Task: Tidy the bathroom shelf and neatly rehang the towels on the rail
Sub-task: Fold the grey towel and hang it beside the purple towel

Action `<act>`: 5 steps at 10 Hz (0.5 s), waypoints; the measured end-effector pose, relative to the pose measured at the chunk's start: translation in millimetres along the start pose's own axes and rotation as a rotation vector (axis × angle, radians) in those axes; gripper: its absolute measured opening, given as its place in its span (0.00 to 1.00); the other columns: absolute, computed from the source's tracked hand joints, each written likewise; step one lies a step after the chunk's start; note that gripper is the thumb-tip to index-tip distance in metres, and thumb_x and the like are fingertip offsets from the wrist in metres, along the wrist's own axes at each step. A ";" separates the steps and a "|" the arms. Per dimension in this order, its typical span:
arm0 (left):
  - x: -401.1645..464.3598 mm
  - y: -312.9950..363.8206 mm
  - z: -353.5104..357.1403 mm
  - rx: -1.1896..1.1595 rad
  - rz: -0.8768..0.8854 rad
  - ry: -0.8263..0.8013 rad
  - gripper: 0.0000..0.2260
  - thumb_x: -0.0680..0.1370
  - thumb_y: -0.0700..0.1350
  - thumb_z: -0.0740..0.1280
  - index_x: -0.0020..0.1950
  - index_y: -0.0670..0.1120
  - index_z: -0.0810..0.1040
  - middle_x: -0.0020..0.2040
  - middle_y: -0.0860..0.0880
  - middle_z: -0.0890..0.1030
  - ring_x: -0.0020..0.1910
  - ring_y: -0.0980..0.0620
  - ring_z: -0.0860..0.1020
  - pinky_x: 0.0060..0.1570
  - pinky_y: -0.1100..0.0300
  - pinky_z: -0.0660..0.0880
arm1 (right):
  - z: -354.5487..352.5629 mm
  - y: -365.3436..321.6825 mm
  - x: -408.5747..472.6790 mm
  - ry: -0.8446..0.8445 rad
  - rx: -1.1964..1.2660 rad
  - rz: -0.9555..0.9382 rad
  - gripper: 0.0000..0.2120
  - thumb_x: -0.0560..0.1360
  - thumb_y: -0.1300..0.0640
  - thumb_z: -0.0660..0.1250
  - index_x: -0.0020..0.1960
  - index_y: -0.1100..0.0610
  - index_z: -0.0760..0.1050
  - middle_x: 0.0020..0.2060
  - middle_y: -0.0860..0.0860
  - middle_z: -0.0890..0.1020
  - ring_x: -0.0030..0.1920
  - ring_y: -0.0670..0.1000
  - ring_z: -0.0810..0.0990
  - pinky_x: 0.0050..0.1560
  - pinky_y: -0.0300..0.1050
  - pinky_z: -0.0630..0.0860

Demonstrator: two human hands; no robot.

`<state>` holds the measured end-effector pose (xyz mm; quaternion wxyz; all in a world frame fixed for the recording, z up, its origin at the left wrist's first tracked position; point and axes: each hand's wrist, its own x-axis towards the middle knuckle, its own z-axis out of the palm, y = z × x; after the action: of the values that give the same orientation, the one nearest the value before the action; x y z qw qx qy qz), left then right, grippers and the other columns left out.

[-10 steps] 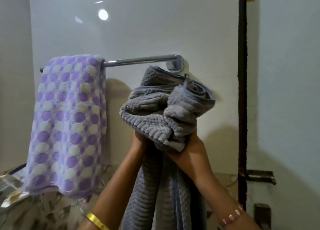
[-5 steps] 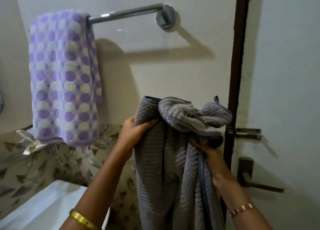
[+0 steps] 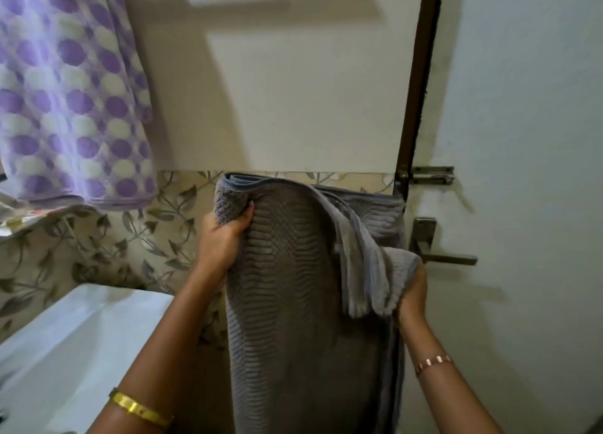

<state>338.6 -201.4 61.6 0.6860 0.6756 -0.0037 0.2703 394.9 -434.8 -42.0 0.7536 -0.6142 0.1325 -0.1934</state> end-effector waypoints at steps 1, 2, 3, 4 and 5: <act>-9.0 -3.0 -6.3 0.034 0.014 -0.072 0.07 0.75 0.39 0.64 0.43 0.52 0.77 0.42 0.52 0.80 0.39 0.58 0.80 0.40 0.65 0.78 | 4.6 14.1 -14.1 -0.003 0.156 0.242 0.13 0.78 0.52 0.55 0.51 0.56 0.76 0.45 0.54 0.80 0.49 0.56 0.75 0.49 0.48 0.73; -12.0 -3.4 -17.3 0.023 0.000 -0.106 0.06 0.75 0.39 0.64 0.42 0.50 0.77 0.41 0.51 0.80 0.36 0.60 0.81 0.37 0.66 0.78 | -8.6 45.7 -18.5 -0.074 0.059 0.378 0.08 0.80 0.59 0.52 0.51 0.54 0.70 0.48 0.54 0.78 0.50 0.56 0.75 0.53 0.51 0.76; -15.4 -8.2 -29.0 0.036 -0.044 -0.123 0.06 0.75 0.39 0.64 0.40 0.49 0.77 0.39 0.50 0.80 0.32 0.62 0.80 0.32 0.69 0.77 | -22.4 61.8 -29.1 -0.165 -0.045 0.574 0.09 0.80 0.61 0.53 0.44 0.56 0.69 0.42 0.54 0.78 0.37 0.53 0.73 0.37 0.45 0.75; -18.0 -14.2 -32.1 0.146 -0.091 -0.156 0.05 0.75 0.40 0.65 0.40 0.49 0.77 0.37 0.50 0.80 0.34 0.54 0.80 0.32 0.66 0.77 | -21.2 64.7 -36.1 -0.137 -0.162 0.671 0.07 0.76 0.62 0.58 0.39 0.59 0.70 0.38 0.56 0.74 0.35 0.55 0.71 0.37 0.48 0.72; -19.1 -18.9 -30.8 0.242 -0.106 -0.171 0.06 0.74 0.41 0.66 0.39 0.50 0.77 0.38 0.48 0.81 0.40 0.47 0.80 0.43 0.54 0.78 | -3.4 45.0 -39.0 -0.151 -0.203 0.511 0.10 0.71 0.70 0.56 0.46 0.60 0.72 0.42 0.58 0.74 0.39 0.53 0.73 0.37 0.45 0.73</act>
<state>318.3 -178.7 34.3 0.6099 0.7732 0.0063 0.1735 364.5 -412.4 -88.2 0.7203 -0.6458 0.2452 0.0635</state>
